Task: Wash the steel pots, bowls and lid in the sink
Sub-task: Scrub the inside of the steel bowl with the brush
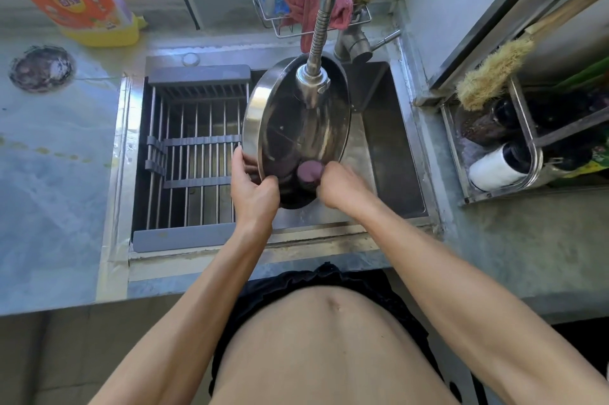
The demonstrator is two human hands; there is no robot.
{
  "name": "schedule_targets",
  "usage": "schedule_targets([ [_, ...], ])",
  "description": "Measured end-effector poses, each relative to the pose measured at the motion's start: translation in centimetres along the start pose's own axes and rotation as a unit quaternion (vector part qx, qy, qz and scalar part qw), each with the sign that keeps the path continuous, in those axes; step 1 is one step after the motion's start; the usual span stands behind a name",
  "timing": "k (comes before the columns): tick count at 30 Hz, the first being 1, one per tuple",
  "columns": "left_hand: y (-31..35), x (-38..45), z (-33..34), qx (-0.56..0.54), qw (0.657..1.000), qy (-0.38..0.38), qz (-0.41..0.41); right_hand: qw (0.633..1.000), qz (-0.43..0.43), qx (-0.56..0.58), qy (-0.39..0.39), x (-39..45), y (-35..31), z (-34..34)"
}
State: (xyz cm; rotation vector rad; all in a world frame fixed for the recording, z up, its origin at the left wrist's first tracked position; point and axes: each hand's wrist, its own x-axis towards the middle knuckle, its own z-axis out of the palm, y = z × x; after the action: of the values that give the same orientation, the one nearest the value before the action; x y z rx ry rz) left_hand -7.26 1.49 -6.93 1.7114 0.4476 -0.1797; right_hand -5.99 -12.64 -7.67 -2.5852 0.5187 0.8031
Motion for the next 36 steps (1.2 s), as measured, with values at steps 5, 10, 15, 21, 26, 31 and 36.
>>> schedule_targets([
  [5,-1.2,0.9,-0.1,-0.017,1.000,0.000,-0.020,0.987,-0.033,0.121,-0.098,-0.4,0.0,0.9],
  [10,-1.6,0.6,-0.3,-0.002,0.999,-0.041,-0.033,0.999,0.025,-0.029,0.023,1.2,3.1,0.8],
  [15,-1.8,0.7,0.0,-0.107,0.988,-0.039,-0.100,0.983,0.035,0.112,0.143,1.1,4.6,2.3],
  [21,-3.0,1.3,0.1,-0.268,0.933,-0.107,-0.214,0.829,0.182,0.528,0.019,1.5,4.2,3.9],
  [26,-0.9,4.4,-3.0,-0.041,0.968,-0.181,-0.169,0.811,0.188,0.552,0.047,2.4,5.8,3.2],
  [31,6.0,9.6,-6.7,0.180,0.953,-0.233,-0.069,0.869,0.129,0.475,0.049,2.1,7.0,1.5],
  [36,6.8,10.8,-6.9,0.242,0.906,-0.323,-0.125,0.904,0.095,0.411,0.075,2.7,7.0,0.9],
])
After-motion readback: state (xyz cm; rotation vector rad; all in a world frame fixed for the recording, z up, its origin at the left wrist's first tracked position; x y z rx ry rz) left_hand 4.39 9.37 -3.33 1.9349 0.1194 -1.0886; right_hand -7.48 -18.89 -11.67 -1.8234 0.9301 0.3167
